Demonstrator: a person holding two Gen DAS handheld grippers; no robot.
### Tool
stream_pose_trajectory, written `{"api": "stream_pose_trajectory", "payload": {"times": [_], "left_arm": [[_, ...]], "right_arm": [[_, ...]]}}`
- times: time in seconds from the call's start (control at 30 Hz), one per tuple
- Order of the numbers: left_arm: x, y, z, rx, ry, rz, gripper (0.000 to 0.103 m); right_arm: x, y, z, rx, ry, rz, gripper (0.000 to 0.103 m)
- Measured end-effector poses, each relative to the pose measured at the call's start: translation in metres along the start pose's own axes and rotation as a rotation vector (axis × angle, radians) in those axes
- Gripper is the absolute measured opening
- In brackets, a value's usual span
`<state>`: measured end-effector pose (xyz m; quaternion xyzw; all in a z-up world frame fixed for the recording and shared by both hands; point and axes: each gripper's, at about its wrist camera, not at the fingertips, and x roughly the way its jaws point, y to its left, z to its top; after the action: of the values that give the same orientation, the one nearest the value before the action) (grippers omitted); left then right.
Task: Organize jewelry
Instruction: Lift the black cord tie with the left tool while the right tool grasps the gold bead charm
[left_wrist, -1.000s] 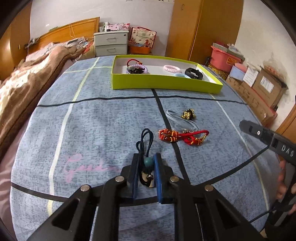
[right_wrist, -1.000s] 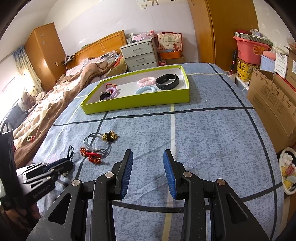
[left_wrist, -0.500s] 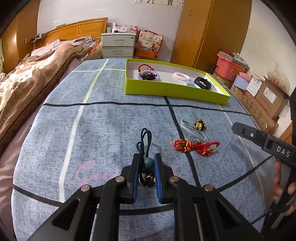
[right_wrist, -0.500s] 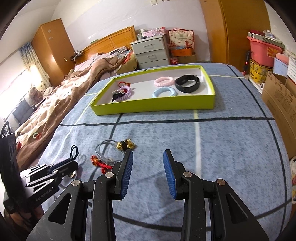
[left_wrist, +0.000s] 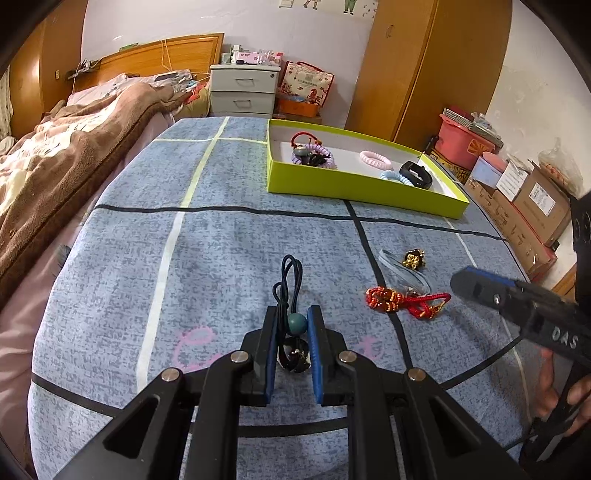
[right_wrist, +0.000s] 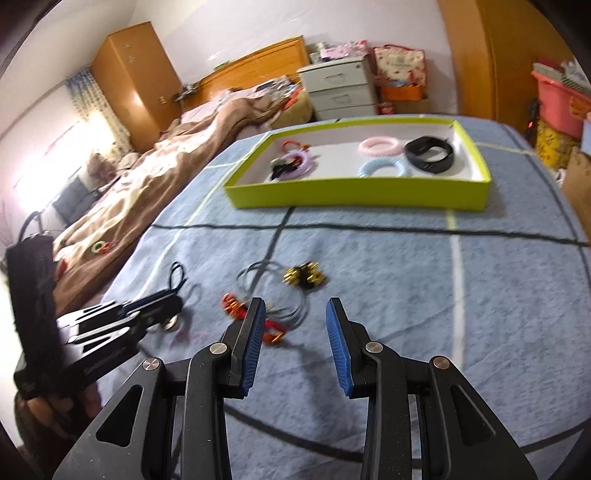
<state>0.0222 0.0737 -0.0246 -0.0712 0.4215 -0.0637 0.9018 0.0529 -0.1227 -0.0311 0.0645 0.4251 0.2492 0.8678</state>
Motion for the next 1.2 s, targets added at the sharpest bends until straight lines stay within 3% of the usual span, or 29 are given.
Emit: {"api": "stream_pose_trajectory", "payload": {"times": [0.37, 0.63, 0.8, 0.93, 1.2], "left_arm": [[0.002, 0.002, -0.001, -0.011, 0.013, -0.002, 0.016], [0.003, 0.003, -0.001, -0.013, 0.015, -0.003, 0.016], [0.003, 0.002, -0.001, -0.011, 0.012, 0.001, 0.016], [0.003, 0.004, -0.001, -0.016, 0.014, 0.0, 0.016], [0.003, 0.004, -0.001, -0.017, 0.013, -0.001, 0.016]], "right_arm": [[0.016, 0.017, -0.007, -0.061, 0.063, 0.073, 0.035], [0.008, 0.014, -0.006, -0.061, 0.038, 0.066, 0.035], [0.0, 0.004, 0.007, -0.034, -0.031, -0.02, 0.035], [0.018, 0.002, 0.017, -0.041, -0.002, -0.074, 0.035], [0.038, 0.007, 0.026, -0.077, 0.035, -0.095, 0.035]]}}
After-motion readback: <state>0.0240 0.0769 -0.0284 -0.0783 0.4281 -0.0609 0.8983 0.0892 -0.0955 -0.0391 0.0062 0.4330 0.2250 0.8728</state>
